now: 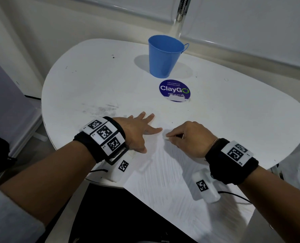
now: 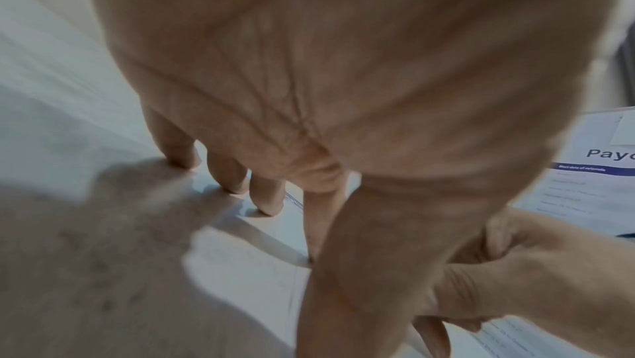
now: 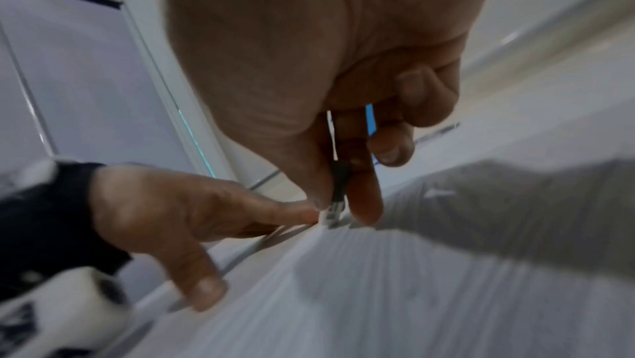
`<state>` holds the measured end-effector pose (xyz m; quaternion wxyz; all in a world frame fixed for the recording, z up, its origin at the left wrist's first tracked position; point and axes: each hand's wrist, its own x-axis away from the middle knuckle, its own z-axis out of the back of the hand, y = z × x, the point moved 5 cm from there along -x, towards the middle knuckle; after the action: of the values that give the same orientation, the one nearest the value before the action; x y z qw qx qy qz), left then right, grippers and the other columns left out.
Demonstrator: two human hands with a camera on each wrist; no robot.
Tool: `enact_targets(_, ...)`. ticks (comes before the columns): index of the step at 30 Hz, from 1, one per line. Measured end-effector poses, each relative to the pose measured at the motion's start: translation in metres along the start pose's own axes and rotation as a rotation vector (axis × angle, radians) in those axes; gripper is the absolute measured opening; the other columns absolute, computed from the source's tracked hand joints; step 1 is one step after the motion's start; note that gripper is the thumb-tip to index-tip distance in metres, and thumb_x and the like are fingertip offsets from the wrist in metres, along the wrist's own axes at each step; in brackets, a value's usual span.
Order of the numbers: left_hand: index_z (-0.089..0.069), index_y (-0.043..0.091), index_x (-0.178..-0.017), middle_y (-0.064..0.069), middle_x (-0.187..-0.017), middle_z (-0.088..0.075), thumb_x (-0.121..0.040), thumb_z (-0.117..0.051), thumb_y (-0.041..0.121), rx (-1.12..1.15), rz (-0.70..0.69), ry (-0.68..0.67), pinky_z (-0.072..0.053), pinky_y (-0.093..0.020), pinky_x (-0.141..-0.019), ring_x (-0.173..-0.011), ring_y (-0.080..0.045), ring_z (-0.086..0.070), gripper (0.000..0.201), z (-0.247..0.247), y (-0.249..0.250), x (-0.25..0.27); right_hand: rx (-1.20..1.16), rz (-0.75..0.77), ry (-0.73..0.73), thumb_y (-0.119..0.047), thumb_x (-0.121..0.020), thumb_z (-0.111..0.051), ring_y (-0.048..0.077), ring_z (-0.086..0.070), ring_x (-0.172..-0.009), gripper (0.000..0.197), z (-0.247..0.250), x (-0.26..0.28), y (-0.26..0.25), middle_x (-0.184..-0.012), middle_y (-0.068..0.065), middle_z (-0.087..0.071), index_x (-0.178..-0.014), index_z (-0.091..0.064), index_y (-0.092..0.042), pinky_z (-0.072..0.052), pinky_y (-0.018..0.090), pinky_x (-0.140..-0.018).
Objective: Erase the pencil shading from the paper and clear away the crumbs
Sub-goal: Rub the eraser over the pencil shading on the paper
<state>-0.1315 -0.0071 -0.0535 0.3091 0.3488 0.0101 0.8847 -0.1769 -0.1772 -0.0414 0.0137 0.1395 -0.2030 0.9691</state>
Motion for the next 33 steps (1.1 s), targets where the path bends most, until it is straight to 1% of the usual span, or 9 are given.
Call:
enact_targets(2, -0.001, 0.055, -0.154, 0.015, -0.163, 0.027, -0.096, -0.064, 0.036, -0.008, -0.018, 0.002, 0.002, -0.042, -0.126, -0.151, -0.013, 0.025, 0.088, 0.000, -0.002, -0.003, -0.031, -0.011, 0.001, -0.032, -0.095, -0.060, 0.011, -0.065, -0.093, 0.020, 0.000, -0.001, 0.001, -0.105, -0.012, -0.073, -0.108, -0.075, -0.035, -0.051, 0.027, -0.083)
enact_targets(5, -0.003, 0.054, -0.155, 0.014, -0.164, 0.026, -0.095, -0.065, 0.035, 0.001, -0.033, 0.000, 0.003, -0.042, -0.126, -0.151, -0.011, 0.025, 0.089, -0.001, -0.003, -0.005, 0.018, -0.030, 0.080, -0.033, -0.095, -0.059, 0.013, -0.064, -0.099, 0.022, 0.005, -0.003, 0.006, -0.112, -0.013, -0.072, -0.110, -0.074, -0.035, -0.049, 0.027, -0.083)
enact_targets(9, -0.004, 0.055, -0.155, 0.016, -0.164, 0.026, -0.095, -0.067, 0.035, 0.004, -0.031, 0.013, 0.002, -0.042, -0.127, -0.150, -0.009, 0.025, 0.089, -0.001, -0.003, -0.005, 0.024, 0.007, -0.036, -0.035, -0.094, -0.061, 0.008, -0.064, -0.093, 0.020, 0.001, 0.000, 0.007, -0.107, -0.017, -0.072, -0.108, -0.075, -0.039, -0.046, 0.023, -0.078)
enact_targets(14, -0.004, 0.055, -0.155, 0.015, -0.164, 0.025, -0.095, -0.066, 0.037, -0.019, -0.028, 0.018, 0.003, -0.041, -0.127, -0.151, -0.009, 0.025, 0.088, -0.002, -0.003, -0.007, 0.060, -0.005, 0.046, -0.034, -0.094, -0.061, 0.010, -0.064, -0.095, 0.020, 0.005, -0.002, 0.008, -0.106, -0.016, -0.072, -0.107, -0.075, -0.037, -0.047, 0.024, -0.080)
enact_targets(18, -0.004, 0.054, -0.155, 0.015, -0.164, 0.026, -0.095, -0.066, 0.037, -0.015, -0.029, 0.013, 0.004, -0.041, -0.126, -0.150, -0.009, 0.025, 0.088, -0.001, -0.003, -0.006, 0.085, 0.061, -0.061, -0.031, -0.092, -0.061, 0.011, -0.066, -0.096, 0.019, 0.001, 0.002, -0.001, -0.104, -0.017, -0.073, -0.104, -0.076, -0.035, -0.052, 0.029, -0.085)
enact_targets(22, -0.004, 0.053, -0.155, 0.014, -0.164, 0.026, -0.094, -0.066, 0.036, -0.008, -0.033, 0.008, 0.006, -0.040, -0.126, -0.150, -0.009, 0.026, 0.089, -0.002, -0.004, -0.007, 0.124, 0.004, 0.105, -0.032, -0.095, -0.059, 0.014, -0.065, -0.098, 0.020, 0.012, -0.008, 0.001, -0.110, -0.015, -0.072, -0.106, -0.075, -0.035, -0.050, 0.027, -0.083)
enact_targets(27, -0.005, 0.055, -0.155, 0.016, -0.164, 0.025, -0.093, -0.067, 0.035, 0.010, -0.036, 0.013, 0.006, -0.040, -0.126, -0.150, -0.008, 0.026, 0.090, -0.001, -0.006, -0.007, 0.124, 0.074, -0.109, -0.032, -0.093, -0.061, 0.009, -0.065, -0.096, 0.018, 0.002, -0.003, -0.001, -0.103, -0.017, -0.073, -0.103, -0.076, -0.035, -0.052, 0.029, -0.087)
enact_targets(31, -0.004, 0.054, -0.155, 0.016, -0.163, 0.026, -0.094, -0.066, 0.036, -0.003, -0.033, 0.013, 0.006, -0.038, -0.126, -0.150, -0.008, 0.026, 0.089, -0.002, -0.005, -0.008, 0.105, 0.018, 0.073, -0.031, -0.094, -0.061, 0.012, -0.065, -0.096, 0.018, 0.012, -0.010, 0.004, -0.106, -0.016, -0.073, -0.103, -0.076, -0.036, -0.052, 0.030, -0.085)
enact_targets(33, -0.004, 0.054, -0.155, 0.016, -0.163, 0.026, -0.093, -0.066, 0.036, 0.000, -0.030, 0.013, 0.006, -0.039, -0.126, -0.150, -0.008, 0.026, 0.089, -0.002, -0.005, -0.008, 0.104, 0.053, 0.042, -0.031, -0.093, -0.062, 0.012, -0.065, -0.094, 0.017, 0.006, -0.006, 0.002, -0.104, -0.015, -0.073, -0.102, -0.076, -0.035, -0.053, 0.032, -0.086)
